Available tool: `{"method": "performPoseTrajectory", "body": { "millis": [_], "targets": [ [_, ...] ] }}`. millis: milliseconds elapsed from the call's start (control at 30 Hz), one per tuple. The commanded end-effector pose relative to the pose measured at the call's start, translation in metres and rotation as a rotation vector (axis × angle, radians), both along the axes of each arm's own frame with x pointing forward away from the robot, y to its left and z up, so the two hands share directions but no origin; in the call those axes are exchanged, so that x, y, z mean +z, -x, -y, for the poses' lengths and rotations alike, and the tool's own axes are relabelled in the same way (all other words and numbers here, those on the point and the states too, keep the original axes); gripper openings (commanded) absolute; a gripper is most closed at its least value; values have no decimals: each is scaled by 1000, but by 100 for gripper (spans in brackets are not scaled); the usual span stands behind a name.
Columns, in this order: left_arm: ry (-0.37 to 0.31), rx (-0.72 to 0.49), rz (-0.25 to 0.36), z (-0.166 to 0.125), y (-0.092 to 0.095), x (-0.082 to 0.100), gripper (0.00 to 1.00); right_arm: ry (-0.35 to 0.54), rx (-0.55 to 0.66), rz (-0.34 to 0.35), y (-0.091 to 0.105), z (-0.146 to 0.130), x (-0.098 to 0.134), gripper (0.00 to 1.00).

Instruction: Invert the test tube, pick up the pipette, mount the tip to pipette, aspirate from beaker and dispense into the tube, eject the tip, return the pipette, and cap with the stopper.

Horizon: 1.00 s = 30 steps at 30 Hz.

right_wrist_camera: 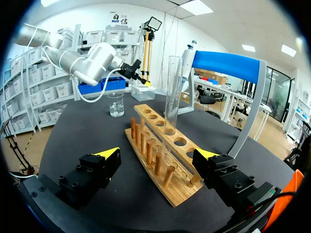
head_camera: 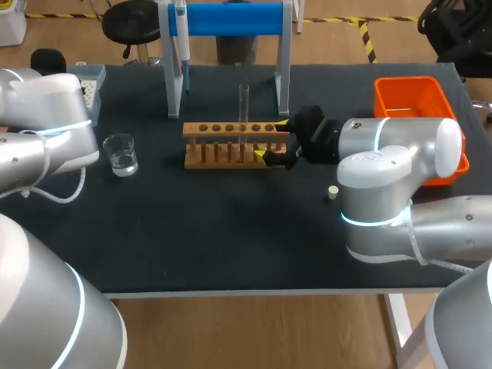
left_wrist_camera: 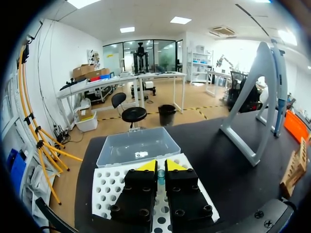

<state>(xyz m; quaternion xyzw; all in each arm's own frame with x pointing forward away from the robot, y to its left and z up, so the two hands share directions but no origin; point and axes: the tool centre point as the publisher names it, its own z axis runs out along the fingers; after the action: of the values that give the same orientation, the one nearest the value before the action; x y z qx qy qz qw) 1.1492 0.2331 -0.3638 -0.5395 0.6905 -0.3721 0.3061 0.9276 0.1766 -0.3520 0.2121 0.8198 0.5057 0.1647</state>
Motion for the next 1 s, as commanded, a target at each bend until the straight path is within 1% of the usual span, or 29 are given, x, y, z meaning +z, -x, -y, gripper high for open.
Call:
{"method": "performPoseTrajectory", "body": {
  "millis": [33,1000],
  "targets": [
    [-5,4,6,1,2,2,0,1,4,-3,0,1,1,100],
    [-51,17,47,-1,2,32,0,1,4,-3,0,1,1,100]
  ]
}}
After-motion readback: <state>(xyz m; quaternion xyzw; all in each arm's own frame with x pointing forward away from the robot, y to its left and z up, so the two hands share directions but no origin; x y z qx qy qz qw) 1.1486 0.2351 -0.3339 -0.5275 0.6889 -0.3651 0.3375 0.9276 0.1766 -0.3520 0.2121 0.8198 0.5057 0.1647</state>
